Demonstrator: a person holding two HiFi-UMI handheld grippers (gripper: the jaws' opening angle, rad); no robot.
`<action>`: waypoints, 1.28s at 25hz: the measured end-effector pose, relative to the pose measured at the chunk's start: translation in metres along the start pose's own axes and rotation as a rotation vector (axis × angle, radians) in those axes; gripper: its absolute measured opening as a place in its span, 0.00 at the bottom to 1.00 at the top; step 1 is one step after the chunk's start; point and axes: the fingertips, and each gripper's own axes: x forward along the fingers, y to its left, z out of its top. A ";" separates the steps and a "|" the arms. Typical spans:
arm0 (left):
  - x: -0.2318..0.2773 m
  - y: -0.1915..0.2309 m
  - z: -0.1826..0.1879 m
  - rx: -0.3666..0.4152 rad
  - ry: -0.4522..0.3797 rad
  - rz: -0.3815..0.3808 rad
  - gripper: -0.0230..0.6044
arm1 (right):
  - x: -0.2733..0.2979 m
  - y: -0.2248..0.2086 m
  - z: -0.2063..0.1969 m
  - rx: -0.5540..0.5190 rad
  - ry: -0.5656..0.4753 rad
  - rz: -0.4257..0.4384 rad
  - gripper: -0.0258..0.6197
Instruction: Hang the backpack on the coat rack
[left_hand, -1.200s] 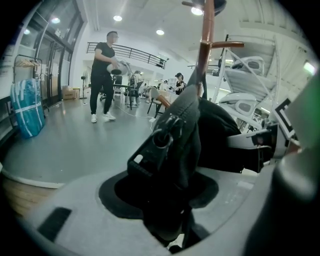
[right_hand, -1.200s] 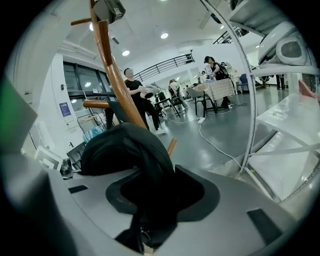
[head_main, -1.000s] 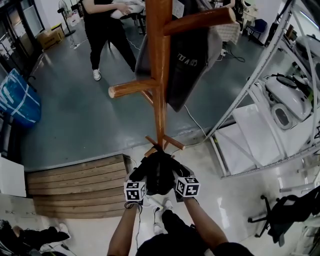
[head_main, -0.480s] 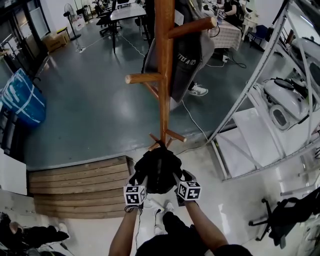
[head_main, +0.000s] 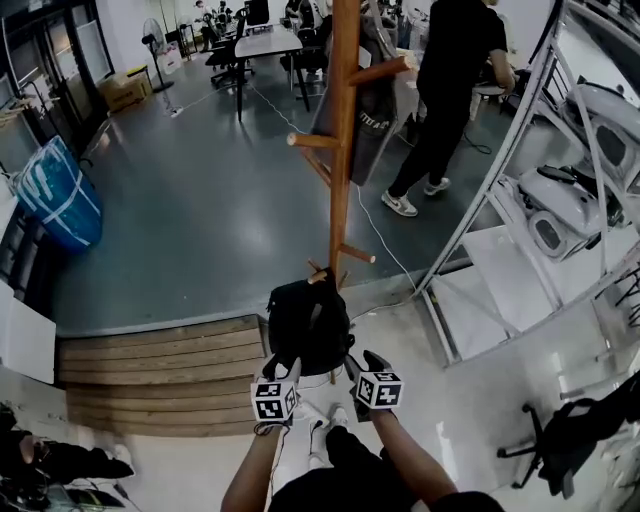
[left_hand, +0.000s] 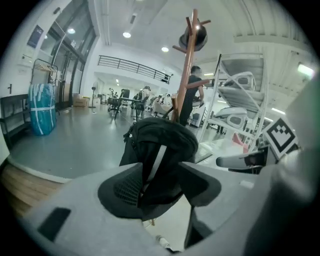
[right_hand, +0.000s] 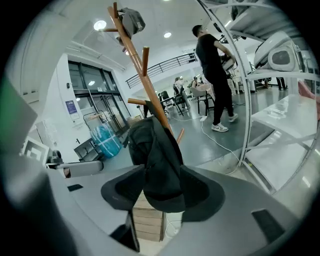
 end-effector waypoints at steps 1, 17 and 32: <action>-0.009 -0.002 0.001 -0.002 -0.009 -0.005 0.41 | -0.006 0.005 -0.003 0.000 0.000 0.003 0.35; -0.167 -0.031 -0.010 0.003 -0.138 -0.005 0.07 | -0.140 0.096 -0.044 0.045 -0.087 0.070 0.14; -0.264 -0.084 0.004 0.020 -0.302 0.004 0.07 | -0.246 0.147 -0.039 -0.033 -0.204 0.146 0.06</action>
